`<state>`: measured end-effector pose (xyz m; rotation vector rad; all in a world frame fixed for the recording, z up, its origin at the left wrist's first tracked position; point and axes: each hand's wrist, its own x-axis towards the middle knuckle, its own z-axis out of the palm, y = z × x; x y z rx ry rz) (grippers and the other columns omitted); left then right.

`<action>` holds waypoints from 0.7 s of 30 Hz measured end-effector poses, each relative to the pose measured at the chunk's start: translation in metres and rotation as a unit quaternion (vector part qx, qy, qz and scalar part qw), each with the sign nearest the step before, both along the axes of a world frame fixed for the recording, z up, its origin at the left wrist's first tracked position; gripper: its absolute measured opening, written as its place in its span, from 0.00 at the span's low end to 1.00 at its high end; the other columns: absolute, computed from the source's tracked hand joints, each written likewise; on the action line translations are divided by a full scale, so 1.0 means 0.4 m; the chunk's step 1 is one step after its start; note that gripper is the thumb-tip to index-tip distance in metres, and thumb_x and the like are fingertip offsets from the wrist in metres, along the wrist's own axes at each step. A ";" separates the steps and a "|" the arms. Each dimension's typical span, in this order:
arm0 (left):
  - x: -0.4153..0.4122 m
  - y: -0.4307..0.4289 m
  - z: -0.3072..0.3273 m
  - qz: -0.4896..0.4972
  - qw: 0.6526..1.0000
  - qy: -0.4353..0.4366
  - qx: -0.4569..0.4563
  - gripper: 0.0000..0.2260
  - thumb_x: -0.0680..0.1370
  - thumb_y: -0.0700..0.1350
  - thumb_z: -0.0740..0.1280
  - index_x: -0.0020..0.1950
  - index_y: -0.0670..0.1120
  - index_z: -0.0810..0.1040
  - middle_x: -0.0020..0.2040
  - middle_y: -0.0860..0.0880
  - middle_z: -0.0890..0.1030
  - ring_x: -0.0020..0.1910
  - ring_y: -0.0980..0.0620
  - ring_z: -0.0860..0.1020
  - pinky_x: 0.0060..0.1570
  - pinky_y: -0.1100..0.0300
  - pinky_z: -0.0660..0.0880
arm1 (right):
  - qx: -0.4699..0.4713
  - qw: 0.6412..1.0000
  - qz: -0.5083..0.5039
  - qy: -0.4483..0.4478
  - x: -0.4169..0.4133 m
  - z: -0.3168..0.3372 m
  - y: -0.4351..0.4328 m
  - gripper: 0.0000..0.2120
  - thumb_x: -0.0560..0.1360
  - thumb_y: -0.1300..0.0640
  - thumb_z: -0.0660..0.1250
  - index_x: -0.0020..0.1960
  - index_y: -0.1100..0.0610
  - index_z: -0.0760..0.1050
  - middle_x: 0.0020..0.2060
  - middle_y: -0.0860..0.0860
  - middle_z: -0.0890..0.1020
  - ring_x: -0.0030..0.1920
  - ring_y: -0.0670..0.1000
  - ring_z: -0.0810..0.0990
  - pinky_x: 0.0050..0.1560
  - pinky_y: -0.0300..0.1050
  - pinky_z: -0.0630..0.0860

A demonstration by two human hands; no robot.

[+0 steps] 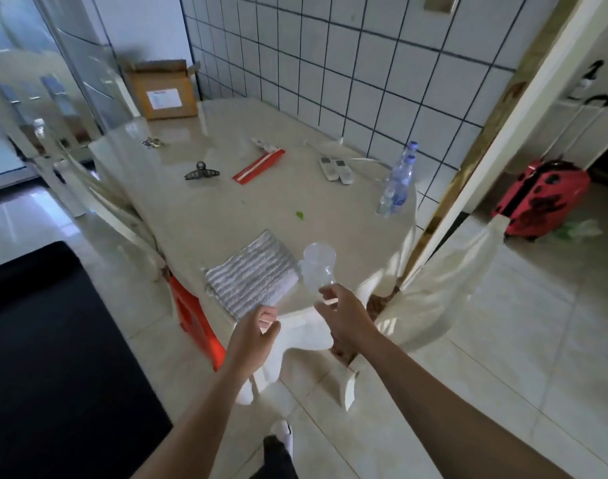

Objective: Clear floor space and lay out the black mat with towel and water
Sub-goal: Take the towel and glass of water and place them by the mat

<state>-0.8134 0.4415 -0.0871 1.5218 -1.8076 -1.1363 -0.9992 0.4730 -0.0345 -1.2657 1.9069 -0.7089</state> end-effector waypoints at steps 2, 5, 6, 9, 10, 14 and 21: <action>0.015 -0.073 -0.019 0.020 1.000 -0.001 0.011 0.09 0.75 0.41 0.67 0.55 0.47 0.77 0.51 0.51 0.81 0.51 0.53 0.79 0.50 0.64 0.73 | 0.019 1.000 0.003 0.011 -0.003 -0.016 -0.058 0.20 0.77 0.53 0.64 0.67 0.54 0.69 0.62 0.53 0.74 0.55 0.51 0.77 0.57 0.46 0.74; 0.042 -0.173 -0.044 0.044 0.998 -0.013 0.038 0.12 0.76 0.42 0.68 0.59 0.44 0.77 0.53 0.49 0.80 0.52 0.53 0.78 0.53 0.60 0.73 | 0.061 0.998 -0.002 0.008 -0.003 -0.038 -0.133 0.25 0.76 0.51 0.64 0.71 0.53 0.63 0.66 0.54 0.70 0.61 0.53 0.74 0.62 0.50 0.73; 0.051 -0.202 -0.048 0.048 0.998 -0.024 0.035 0.13 0.76 0.42 0.68 0.60 0.43 0.77 0.54 0.48 0.79 0.53 0.52 0.78 0.54 0.60 0.73 | 0.068 0.998 -0.006 0.007 -0.005 -0.041 -0.152 0.26 0.76 0.51 0.64 0.72 0.53 0.61 0.66 0.54 0.69 0.62 0.53 0.73 0.62 0.50 0.72; 0.076 -0.299 -0.069 0.061 0.996 -0.067 -0.003 0.16 0.75 0.43 0.69 0.61 0.43 0.76 0.58 0.45 0.77 0.57 0.48 0.76 0.57 0.55 0.72 | 0.087 0.995 -0.036 0.028 -0.008 -0.057 -0.218 0.27 0.76 0.51 0.65 0.71 0.54 0.60 0.63 0.55 0.68 0.58 0.54 0.73 0.59 0.48 0.72; 0.084 -0.328 -0.078 0.066 0.994 -0.085 -0.003 0.16 0.74 0.43 0.70 0.62 0.43 0.76 0.58 0.44 0.77 0.58 0.47 0.76 0.59 0.53 0.72 | 0.093 0.994 -0.052 0.038 -0.004 -0.068 -0.235 0.26 0.75 0.52 0.65 0.69 0.55 0.60 0.62 0.55 0.69 0.56 0.54 0.74 0.57 0.48 0.72; 0.097 -0.403 -0.093 0.121 0.980 -0.155 -0.030 0.22 0.71 0.43 0.73 0.64 0.42 0.74 0.60 0.40 0.76 0.58 0.42 0.74 0.58 0.48 0.73 | 0.065 0.989 -0.118 0.057 0.003 -0.083 -0.261 0.22 0.73 0.55 0.67 0.61 0.54 0.60 0.53 0.53 0.71 0.43 0.50 0.74 0.47 0.49 0.74; 0.103 -0.437 -0.184 0.229 0.946 -0.178 0.143 0.41 0.65 0.54 0.78 0.73 0.47 0.64 0.71 0.39 0.65 0.69 0.36 0.66 0.65 0.43 0.66 | 0.069 0.973 -0.201 0.089 -0.043 -0.111 -0.264 0.35 0.65 0.46 0.76 0.62 0.55 0.60 0.53 0.48 0.68 0.49 0.51 0.72 0.47 0.48 0.71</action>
